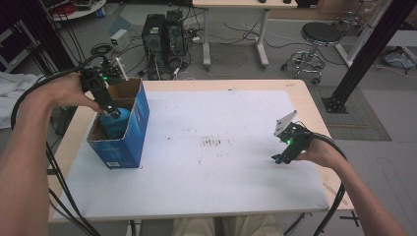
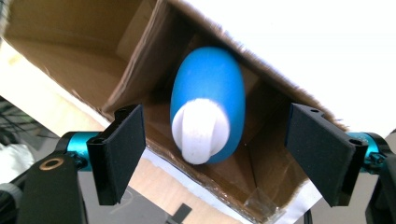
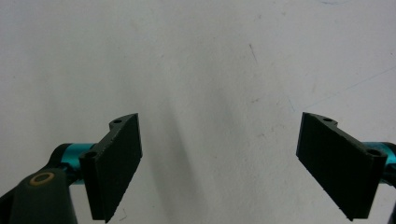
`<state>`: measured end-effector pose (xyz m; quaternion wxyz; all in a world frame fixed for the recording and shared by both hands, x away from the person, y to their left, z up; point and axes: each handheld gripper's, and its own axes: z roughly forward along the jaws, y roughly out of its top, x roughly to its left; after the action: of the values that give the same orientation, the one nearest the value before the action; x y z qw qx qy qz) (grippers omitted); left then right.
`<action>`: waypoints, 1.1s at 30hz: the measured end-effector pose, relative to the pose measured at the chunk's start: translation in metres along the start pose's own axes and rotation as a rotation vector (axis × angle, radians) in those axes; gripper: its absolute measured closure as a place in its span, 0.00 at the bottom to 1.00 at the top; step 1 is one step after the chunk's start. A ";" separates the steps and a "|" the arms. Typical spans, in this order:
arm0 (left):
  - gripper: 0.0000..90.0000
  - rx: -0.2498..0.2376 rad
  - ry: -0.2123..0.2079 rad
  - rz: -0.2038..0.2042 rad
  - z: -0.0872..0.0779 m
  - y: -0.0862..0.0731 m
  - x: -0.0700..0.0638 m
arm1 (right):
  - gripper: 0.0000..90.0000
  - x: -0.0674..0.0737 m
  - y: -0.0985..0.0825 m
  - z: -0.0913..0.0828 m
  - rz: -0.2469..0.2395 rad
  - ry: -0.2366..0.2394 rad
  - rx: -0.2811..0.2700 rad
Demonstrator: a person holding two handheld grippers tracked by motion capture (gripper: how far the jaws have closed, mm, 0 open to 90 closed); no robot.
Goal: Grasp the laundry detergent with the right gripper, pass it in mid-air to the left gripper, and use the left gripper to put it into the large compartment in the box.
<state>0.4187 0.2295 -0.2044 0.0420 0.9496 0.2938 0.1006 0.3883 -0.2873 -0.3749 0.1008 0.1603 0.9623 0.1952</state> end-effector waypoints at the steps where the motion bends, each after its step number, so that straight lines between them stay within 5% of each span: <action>1: 0.23 -0.008 0.005 0.012 -0.003 0.004 -0.002 | 0.15 0.000 0.000 0.000 -0.002 0.000 0.000; 8: 0.23 -0.048 0.012 0.103 -0.016 0.036 -0.027 | 0.15 0.001 0.004 -0.001 -0.005 -0.001 -0.002; 14: 0.18 -0.080 0.013 0.183 -0.011 0.069 -0.053 | 0.15 0.003 0.005 0.001 -0.007 0.004 0.004; 24: 0.18 -0.069 -0.081 0.309 0.026 0.118 -0.102 | 0.15 0.003 0.011 0.001 -0.021 -0.002 0.013; 33: 0.18 -0.052 -0.114 0.346 0.064 0.140 -0.127 | 0.15 0.003 0.021 -0.009 -0.033 -0.023 0.011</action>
<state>0.4073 0.0412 -0.2683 0.0654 0.9887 0.1205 0.0599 0.3894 -0.2709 -0.3584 0.1143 0.1472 0.9647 0.1863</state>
